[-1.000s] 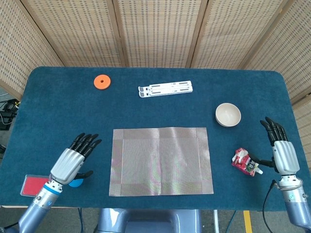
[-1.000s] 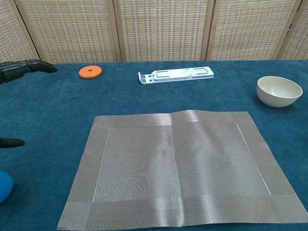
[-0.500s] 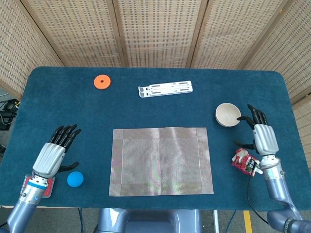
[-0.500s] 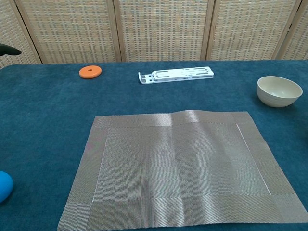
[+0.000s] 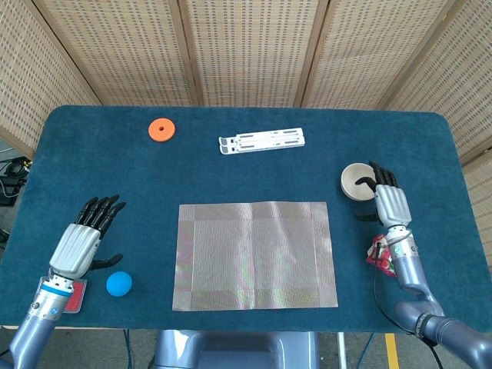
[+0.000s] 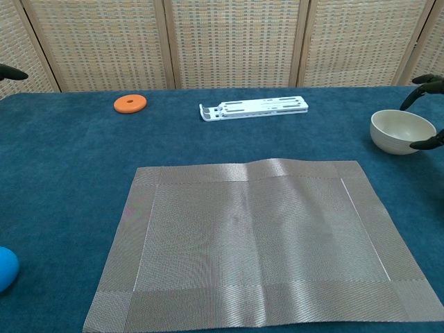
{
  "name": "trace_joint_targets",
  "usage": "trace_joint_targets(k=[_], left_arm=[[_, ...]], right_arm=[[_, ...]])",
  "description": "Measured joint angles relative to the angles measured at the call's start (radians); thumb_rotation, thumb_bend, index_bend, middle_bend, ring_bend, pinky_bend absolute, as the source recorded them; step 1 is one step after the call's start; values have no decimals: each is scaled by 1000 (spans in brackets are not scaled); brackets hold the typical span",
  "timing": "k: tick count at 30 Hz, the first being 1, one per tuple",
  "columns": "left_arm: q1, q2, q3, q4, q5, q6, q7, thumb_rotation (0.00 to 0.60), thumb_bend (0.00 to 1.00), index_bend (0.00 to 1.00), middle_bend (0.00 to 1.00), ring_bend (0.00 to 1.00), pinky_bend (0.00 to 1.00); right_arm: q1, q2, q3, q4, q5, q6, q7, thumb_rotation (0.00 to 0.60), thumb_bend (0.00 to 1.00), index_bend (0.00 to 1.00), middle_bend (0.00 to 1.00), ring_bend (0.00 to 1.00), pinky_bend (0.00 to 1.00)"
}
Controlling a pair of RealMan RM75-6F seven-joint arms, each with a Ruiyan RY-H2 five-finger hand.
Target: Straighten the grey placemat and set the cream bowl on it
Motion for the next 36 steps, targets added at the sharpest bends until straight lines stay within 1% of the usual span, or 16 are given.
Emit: trace_joint_targets(k=[5,10,15,20,25,30,36], left_arm=[[0,-3,-9,9,-8,-13,-7,600,5,72,0,0,0],[2,-5,-14,10,-2,-14,-10,600,4,75,0,0,0],[6,-5,-19,10,3,-12,-15,600,4,81,0,0,0],[8,-4,-22,10,10,-11,-22,600,4,87,0,0,0],[12,-3,-25,11,19,-4,-30,600,5,94,0,0,0],[16,-2,-28,12,25,-2,-37,600,4,100,0,0,0],[18,-1,-29,11,28,-2,-41,600,4,101,0,0,0]], right_arm=[[20,-38,1,75,21,-44,6,600,315,374,0,0,0],[42,-69,5,157,39,-87,13,600,323,425,6,0,0],[68,-111,11,266,56,-136,25,600,329,486,66,0,0],[87,-154,7,356,55,-167,42,600,341,521,102,0,0],[102,-197,3,436,44,-181,72,600,396,578,144,0,5],[110,-232,-2,488,27,-175,101,600,517,634,160,0,18],[114,-252,-5,513,17,-172,117,600,527,694,170,0,19]])
